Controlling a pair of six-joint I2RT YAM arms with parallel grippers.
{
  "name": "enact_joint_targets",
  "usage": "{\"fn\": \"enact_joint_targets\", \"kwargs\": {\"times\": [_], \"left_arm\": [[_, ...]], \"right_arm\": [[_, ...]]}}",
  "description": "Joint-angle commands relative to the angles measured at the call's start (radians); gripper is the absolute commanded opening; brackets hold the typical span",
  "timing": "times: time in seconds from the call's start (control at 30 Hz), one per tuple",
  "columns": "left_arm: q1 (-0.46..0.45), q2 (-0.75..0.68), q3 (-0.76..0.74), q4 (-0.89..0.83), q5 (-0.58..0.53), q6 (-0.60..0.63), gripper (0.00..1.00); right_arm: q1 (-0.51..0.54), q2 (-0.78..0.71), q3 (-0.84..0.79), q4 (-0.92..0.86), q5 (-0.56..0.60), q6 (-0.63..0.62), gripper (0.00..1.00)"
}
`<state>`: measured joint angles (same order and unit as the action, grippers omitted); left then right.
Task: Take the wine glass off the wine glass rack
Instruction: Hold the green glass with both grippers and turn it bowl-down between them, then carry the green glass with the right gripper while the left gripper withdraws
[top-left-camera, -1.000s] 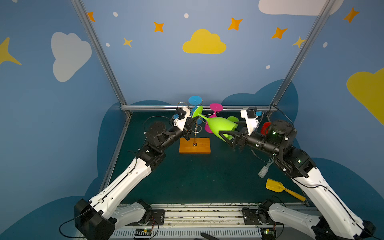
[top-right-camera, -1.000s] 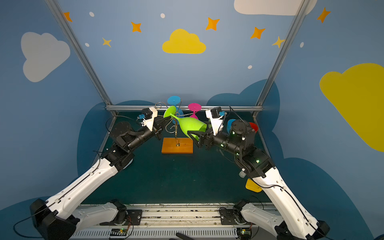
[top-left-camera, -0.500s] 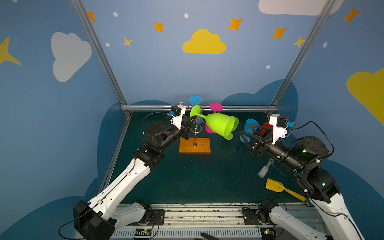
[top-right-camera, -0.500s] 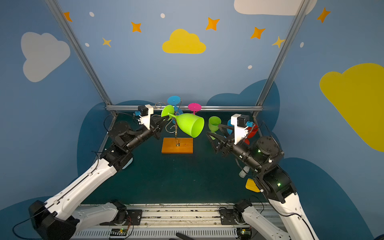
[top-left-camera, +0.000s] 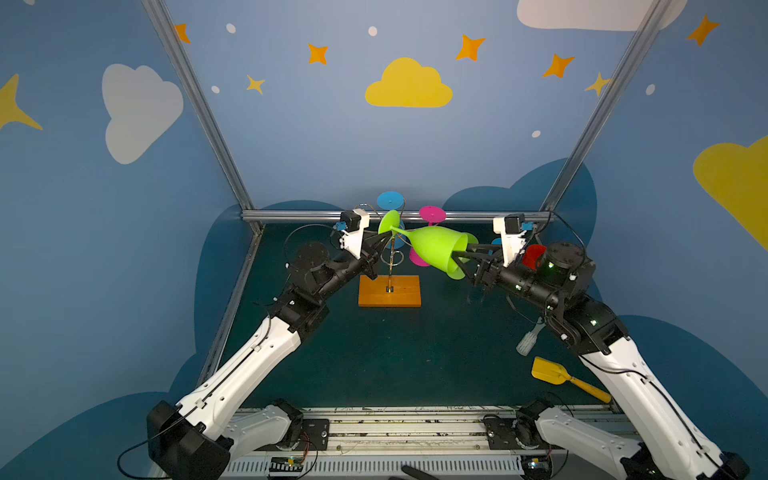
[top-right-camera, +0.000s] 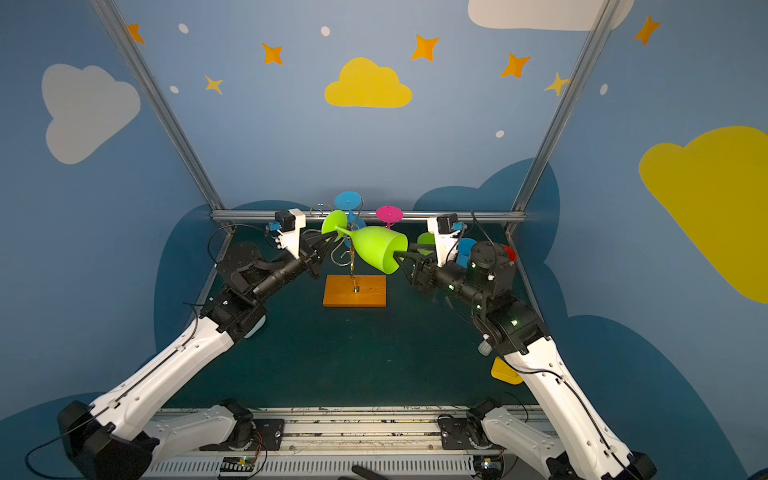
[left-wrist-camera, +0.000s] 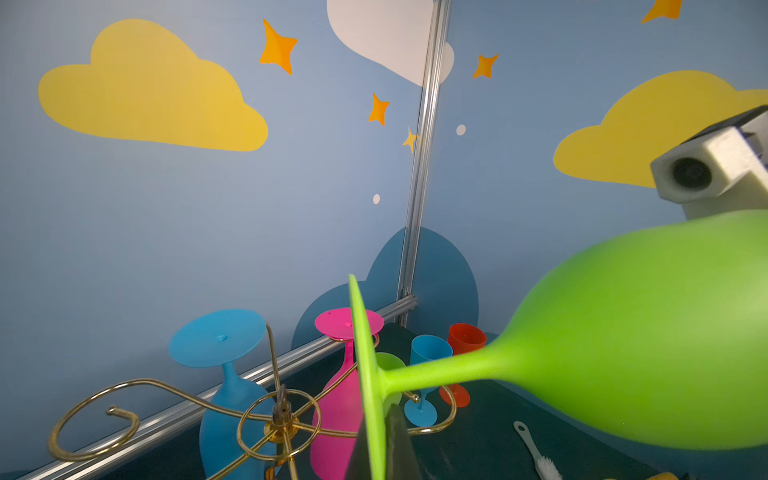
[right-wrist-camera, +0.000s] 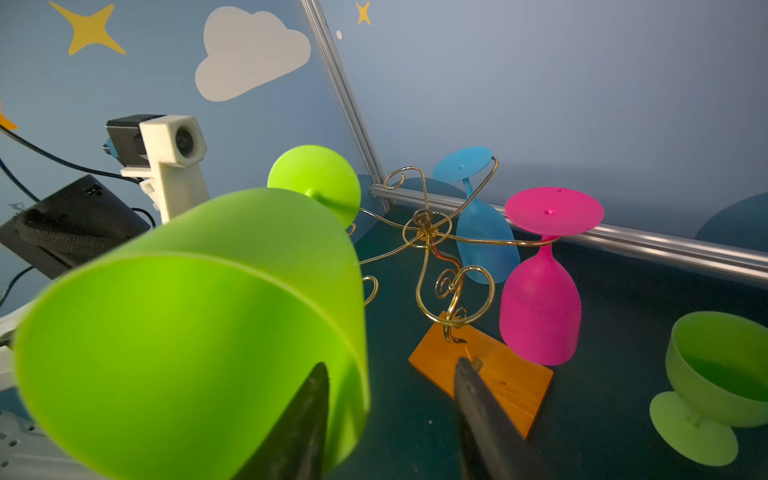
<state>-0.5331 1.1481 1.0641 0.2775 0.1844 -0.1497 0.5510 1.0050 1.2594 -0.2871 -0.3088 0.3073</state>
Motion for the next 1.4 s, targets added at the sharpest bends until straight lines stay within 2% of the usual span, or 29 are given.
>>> {"fn": "enact_joint_targets", "kwargs": {"times": [0.0, 0.27, 0.33, 0.4, 0.43, 0.53, 0.77, 0.9, 1.1, 1.23, 1.37], "left_arm": [[-0.002, -0.011, -0.007, 0.040, 0.012, -0.004, 0.03], [-0.002, -0.013, -0.016, 0.057, 0.009, 0.022, 0.03], [-0.002, -0.014, -0.018, 0.057, 0.009, 0.028, 0.04], [-0.002, -0.017, -0.019, 0.058, 0.004, 0.036, 0.10], [-0.002, -0.018, -0.019, 0.058, -0.001, 0.041, 0.16], [-0.002, -0.029, -0.026, 0.057, -0.028, 0.052, 0.50], [0.005, -0.092, -0.076, 0.075, -0.165, 0.060, 0.79], [0.037, -0.160, -0.127, 0.093, -0.253, 0.050, 0.87], [0.135, -0.313, -0.223, 0.053, -0.324, 0.042, 0.94], [0.216, -0.387, -0.281, 0.010, -0.403, 0.071, 0.97], [0.309, -0.429, -0.328, -0.002, -0.419, 0.016, 0.98]], "right_arm": [[-0.003, 0.012, 0.039, 0.053, -0.034, 0.024, 0.34], [-0.003, 0.023, 0.048, 0.067, -0.053, 0.045, 0.00], [-0.003, 0.021, 0.049, 0.063, -0.052, 0.047, 0.00], [-0.003, 0.016, 0.051, 0.055, -0.042, 0.046, 0.00], [-0.003, 0.011, 0.053, 0.048, -0.030, 0.044, 0.00], [-0.006, -0.011, 0.067, 0.008, 0.020, 0.020, 0.00], [-0.019, -0.119, 0.140, -0.173, 0.200, -0.092, 0.00], [-0.024, -0.190, 0.177, -0.331, 0.320, -0.153, 0.00], [-0.025, -0.246, 0.243, -0.635, 0.500, -0.208, 0.00], [-0.024, -0.237, 0.266, -0.789, 0.589, -0.218, 0.00], [-0.024, -0.186, 0.258, -0.881, 0.625, -0.207, 0.00]]}}
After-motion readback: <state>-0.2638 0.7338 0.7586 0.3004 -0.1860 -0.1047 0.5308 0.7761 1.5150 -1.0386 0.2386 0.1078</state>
